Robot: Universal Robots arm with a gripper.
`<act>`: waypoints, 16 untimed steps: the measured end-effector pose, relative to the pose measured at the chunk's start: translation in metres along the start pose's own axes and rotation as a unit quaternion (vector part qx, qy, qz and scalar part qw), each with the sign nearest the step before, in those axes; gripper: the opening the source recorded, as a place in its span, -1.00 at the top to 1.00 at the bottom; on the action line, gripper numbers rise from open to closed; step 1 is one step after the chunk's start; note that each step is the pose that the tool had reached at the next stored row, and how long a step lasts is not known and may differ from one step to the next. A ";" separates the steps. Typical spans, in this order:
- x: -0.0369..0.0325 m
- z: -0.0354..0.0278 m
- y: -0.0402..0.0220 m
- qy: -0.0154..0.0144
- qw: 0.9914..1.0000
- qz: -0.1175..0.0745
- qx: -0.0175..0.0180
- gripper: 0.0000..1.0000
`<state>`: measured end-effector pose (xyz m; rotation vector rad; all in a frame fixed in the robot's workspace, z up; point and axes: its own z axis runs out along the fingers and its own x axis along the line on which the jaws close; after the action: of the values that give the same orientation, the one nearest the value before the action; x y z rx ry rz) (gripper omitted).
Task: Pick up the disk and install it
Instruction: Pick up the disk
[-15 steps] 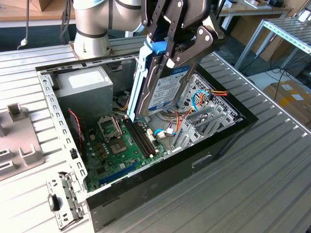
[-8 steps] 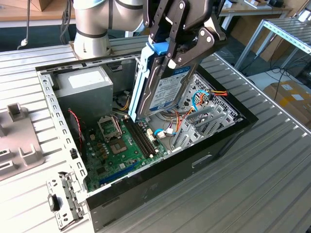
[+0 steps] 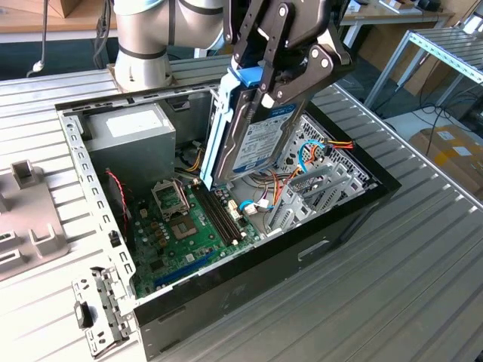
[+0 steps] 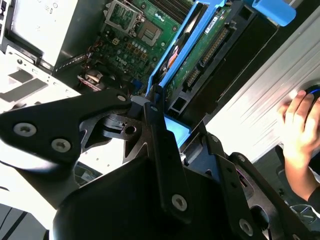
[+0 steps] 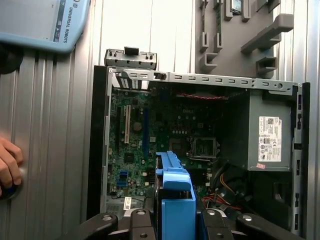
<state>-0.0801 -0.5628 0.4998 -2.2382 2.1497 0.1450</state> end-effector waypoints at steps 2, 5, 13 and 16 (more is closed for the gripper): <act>0.0001 0.0007 -0.0002 0.000 1.000 0.000 0.000 0.26; 0.0003 0.0015 -0.0005 0.000 1.000 0.000 0.000 0.26; 0.0012 0.0042 -0.0018 0.000 1.000 0.000 0.000 0.26; 0.0017 0.0054 -0.0032 0.000 1.000 0.000 0.000 0.26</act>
<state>-0.0770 -0.5639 0.4942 -2.2383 2.1497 0.1451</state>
